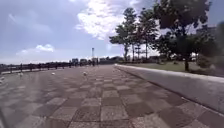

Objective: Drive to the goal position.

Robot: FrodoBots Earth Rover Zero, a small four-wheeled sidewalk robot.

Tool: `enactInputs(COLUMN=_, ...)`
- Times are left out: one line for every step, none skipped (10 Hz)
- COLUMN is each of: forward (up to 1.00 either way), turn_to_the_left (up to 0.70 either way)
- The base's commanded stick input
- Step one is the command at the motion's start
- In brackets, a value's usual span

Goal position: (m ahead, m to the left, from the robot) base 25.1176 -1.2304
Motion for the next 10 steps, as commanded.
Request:
enactInputs(forward=0.45, turn_to_the_left=0.0)
enactInputs(forward=0.45, turn_to_the_left=0.0)
enactInputs(forward=0.45, turn_to_the_left=0.0)
enactInputs(forward=0.45, turn_to_the_left=0.0)
enactInputs(forward=0.45, turn_to_the_left=0.0)
enactInputs(forward=0.45, turn_to_the_left=0.0)
enactInputs(forward=0.45, turn_to_the_left=0.0)
enactInputs(forward=0.45, turn_to_the_left=0.0)
enactInputs(forward=0.45, turn_to_the_left=0.0)
enactInputs(forward=0.45, turn_to_the_left=0.0)
